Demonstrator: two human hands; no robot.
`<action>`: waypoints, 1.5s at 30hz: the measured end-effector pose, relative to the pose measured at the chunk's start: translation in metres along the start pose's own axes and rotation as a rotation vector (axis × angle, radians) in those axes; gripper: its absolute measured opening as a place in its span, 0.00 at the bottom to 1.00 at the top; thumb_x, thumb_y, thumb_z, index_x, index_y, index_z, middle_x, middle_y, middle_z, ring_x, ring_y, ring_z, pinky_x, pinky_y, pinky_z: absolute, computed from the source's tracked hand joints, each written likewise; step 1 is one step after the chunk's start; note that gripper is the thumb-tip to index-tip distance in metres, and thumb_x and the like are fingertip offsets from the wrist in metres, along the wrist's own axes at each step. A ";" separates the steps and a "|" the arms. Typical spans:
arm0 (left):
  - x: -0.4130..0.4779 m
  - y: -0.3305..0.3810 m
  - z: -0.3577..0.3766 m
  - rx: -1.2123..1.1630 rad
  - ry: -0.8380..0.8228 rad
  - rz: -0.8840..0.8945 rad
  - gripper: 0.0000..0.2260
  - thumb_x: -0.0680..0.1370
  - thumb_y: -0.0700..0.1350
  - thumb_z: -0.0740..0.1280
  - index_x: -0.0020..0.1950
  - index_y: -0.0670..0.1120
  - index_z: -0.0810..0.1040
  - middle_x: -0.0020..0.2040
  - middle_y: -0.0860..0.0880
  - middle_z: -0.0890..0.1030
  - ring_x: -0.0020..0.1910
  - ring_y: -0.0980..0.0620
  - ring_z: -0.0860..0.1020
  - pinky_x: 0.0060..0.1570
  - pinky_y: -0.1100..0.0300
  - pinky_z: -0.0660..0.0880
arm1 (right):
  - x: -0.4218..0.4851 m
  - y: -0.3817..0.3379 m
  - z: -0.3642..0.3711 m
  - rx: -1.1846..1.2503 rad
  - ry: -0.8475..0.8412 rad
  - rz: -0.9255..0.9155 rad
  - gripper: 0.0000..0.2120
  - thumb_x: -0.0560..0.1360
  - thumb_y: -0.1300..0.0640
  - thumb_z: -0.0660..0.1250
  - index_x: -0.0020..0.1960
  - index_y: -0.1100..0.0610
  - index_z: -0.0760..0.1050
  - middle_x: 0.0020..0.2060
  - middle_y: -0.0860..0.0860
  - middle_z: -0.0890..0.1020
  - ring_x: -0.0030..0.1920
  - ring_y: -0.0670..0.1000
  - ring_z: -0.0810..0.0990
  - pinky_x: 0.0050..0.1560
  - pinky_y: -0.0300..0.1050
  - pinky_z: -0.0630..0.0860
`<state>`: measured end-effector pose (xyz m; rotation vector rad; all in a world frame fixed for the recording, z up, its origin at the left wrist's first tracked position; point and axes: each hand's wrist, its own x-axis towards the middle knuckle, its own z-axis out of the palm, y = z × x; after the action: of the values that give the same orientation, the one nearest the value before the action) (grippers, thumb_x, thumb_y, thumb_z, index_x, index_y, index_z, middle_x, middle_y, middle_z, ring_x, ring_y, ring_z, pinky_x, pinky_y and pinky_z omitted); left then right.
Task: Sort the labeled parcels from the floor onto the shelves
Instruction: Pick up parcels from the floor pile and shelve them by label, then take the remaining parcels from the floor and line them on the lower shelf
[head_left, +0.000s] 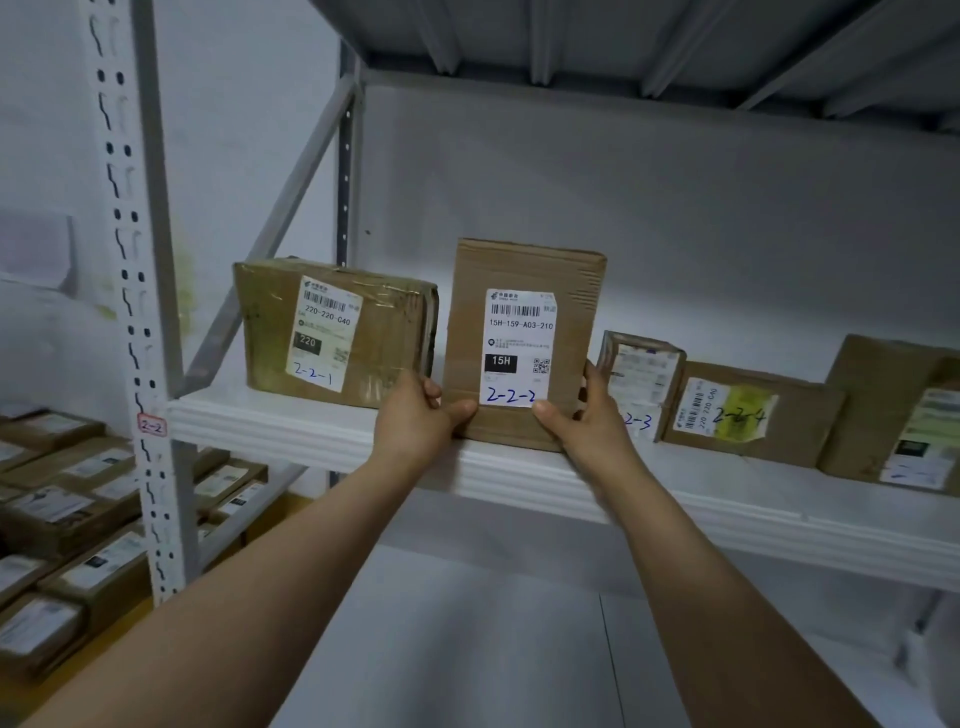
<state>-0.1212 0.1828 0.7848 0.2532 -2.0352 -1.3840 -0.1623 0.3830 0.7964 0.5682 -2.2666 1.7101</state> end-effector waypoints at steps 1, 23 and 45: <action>0.001 0.000 0.001 0.023 0.017 -0.002 0.18 0.71 0.50 0.78 0.45 0.47 0.69 0.40 0.51 0.76 0.37 0.54 0.74 0.35 0.59 0.67 | 0.001 0.002 0.002 -0.027 0.005 -0.015 0.38 0.71 0.48 0.76 0.76 0.40 0.62 0.67 0.45 0.77 0.66 0.50 0.76 0.67 0.58 0.75; 0.024 -0.008 0.006 0.215 0.100 -0.062 0.08 0.74 0.37 0.64 0.37 0.48 0.71 0.40 0.48 0.78 0.43 0.43 0.77 0.39 0.58 0.68 | 0.029 0.007 0.017 -0.122 0.081 0.068 0.33 0.72 0.45 0.76 0.72 0.47 0.65 0.50 0.52 0.80 0.51 0.51 0.81 0.50 0.43 0.73; -0.186 -0.203 -0.036 0.193 -0.364 -0.234 0.15 0.73 0.44 0.72 0.35 0.50 0.67 0.30 0.53 0.72 0.31 0.52 0.71 0.36 0.54 0.72 | -0.190 0.123 0.150 -0.077 -0.105 0.124 0.20 0.80 0.55 0.65 0.32 0.54 0.63 0.26 0.45 0.69 0.29 0.44 0.65 0.32 0.38 0.63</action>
<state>0.0035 0.1624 0.5373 0.3536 -2.5127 -1.4572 -0.0419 0.2987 0.5682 0.5221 -2.4769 1.6763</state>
